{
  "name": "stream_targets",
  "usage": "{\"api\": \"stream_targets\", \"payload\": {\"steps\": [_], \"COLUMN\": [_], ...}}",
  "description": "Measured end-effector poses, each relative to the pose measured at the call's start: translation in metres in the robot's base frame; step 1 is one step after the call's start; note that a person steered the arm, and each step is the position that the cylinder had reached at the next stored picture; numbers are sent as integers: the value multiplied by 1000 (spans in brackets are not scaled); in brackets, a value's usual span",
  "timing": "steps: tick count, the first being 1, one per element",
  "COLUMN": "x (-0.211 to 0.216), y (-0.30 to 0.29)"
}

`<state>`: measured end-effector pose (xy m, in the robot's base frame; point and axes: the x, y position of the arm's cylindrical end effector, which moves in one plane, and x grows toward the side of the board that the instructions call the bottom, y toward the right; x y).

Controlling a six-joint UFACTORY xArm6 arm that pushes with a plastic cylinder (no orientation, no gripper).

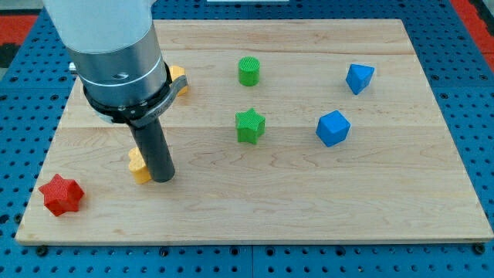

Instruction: Push the yellow heart closer to the red star

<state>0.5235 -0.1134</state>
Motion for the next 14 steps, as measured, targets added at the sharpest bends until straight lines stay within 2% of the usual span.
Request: {"api": "stream_targets", "payload": {"steps": [1,2,3,4,5,6,7,8,9,10,11,13,14], "x": [-43,-60,-31,-3,-21,-38,-31,-1,22,27,27,27,13], "y": [14,-11,-55,-58,-57,-22,24,14,-30,-52,-42,-69,-54]}}
